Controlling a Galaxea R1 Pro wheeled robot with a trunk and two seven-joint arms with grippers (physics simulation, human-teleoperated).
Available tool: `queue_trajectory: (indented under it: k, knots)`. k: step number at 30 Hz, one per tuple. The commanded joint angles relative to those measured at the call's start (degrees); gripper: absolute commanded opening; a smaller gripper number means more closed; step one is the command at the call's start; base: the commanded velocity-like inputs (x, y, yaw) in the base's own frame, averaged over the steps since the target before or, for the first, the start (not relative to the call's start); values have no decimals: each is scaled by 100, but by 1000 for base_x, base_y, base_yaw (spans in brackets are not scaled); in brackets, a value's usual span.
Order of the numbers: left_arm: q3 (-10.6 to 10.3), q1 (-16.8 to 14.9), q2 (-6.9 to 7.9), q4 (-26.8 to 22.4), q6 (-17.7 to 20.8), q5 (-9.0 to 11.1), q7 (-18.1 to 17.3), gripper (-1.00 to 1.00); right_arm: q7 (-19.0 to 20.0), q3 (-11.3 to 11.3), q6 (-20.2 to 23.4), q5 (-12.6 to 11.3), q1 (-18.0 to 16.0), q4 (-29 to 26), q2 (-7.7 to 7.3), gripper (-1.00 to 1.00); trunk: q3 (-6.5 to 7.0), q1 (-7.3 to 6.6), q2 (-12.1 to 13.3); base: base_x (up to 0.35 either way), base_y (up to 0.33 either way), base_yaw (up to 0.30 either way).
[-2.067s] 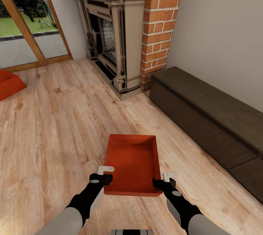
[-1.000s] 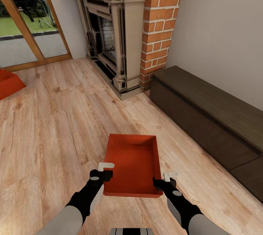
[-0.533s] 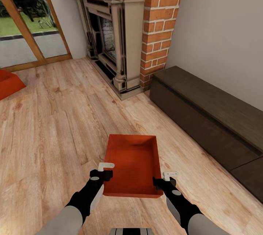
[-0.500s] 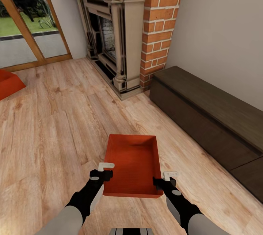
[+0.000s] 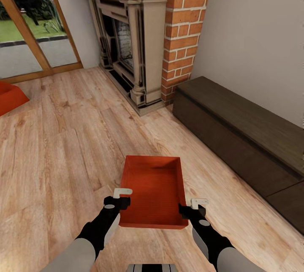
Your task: Move the two storage containers from the living room to the garage. In the garage, place one container on the floor and stack the other container on top of it (either order is fine).
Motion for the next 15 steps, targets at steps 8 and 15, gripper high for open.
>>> queue_trajectory:
  k: [8, 15]
  knots:
    - [-30, 0, 3, -2, 41, -17, 33, 100, -175, 54, -37, -86, -4, -58, -4, 100, -4, -1, -1, 0, 0, -109]
    - [-27, 0, 19, 47, 37, 88, 30, 100, -138, 103, -260, -17, -4, -90, 4, 100, -4, -1, -1, 0, 0, -7]
